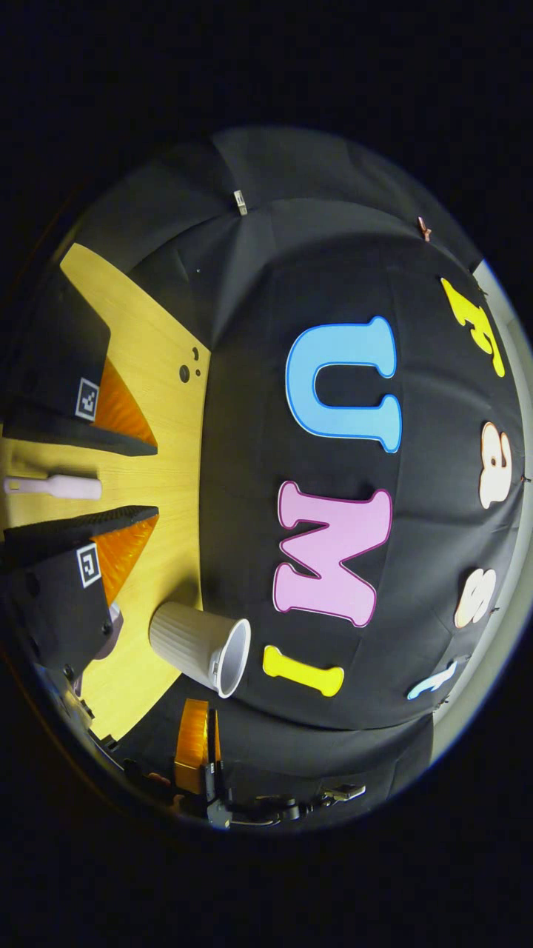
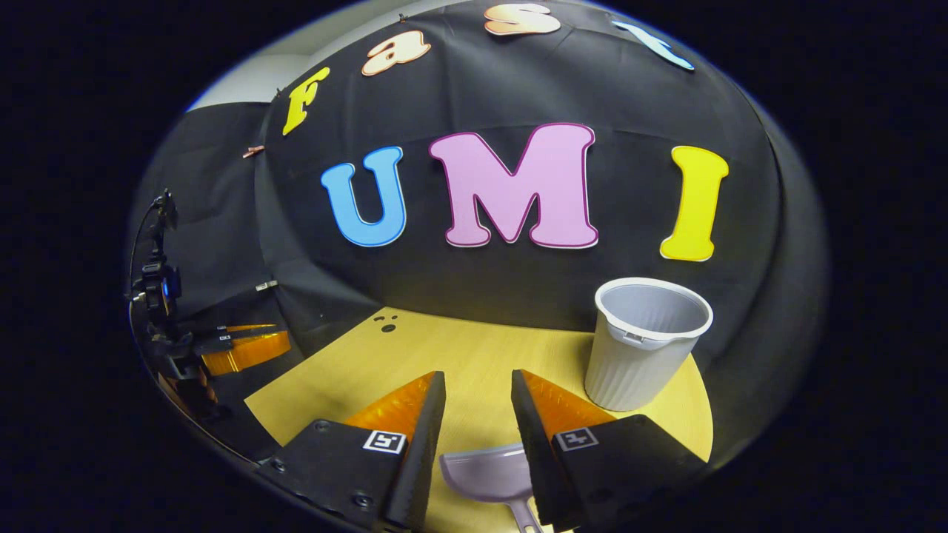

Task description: Pick up the small broom and dustpan from the desktop, sweep the trash into the dustpan with the broom, and then empty the trash into the garbage bin.

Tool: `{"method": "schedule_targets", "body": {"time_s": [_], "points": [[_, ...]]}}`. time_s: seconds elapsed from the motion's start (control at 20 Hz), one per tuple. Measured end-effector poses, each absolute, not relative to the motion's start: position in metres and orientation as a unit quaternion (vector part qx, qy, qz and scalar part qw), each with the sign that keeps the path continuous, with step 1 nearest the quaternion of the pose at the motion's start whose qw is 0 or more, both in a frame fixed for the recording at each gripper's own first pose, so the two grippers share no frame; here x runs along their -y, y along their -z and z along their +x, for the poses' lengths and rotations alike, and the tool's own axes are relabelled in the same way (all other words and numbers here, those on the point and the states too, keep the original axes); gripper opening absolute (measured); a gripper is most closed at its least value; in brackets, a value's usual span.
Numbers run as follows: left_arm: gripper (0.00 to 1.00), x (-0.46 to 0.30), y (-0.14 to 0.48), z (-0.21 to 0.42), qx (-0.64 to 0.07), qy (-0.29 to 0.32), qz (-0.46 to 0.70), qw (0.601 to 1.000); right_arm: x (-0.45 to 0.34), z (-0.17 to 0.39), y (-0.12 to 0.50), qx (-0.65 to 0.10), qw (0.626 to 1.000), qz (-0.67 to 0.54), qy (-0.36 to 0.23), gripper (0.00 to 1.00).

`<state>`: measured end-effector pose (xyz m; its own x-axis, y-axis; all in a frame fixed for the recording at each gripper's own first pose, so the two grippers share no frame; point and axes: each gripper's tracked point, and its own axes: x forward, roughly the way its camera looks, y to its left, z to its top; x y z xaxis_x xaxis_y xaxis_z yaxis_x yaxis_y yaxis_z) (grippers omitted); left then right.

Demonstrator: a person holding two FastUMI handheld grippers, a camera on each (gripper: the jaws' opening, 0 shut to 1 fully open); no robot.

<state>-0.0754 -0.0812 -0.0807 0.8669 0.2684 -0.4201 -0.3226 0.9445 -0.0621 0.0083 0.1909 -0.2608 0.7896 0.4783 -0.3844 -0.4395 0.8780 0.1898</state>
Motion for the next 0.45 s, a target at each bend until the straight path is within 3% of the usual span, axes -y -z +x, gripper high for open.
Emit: {"method": "schedule_targets", "body": {"time_s": [0.45], "points": [[0.46,0.072,0.085,-0.081,-0.218,-0.152,-0.070,0.961,-0.203,0.001,0.271,-0.232,0.940,0.030,-0.248,0.59]]}}
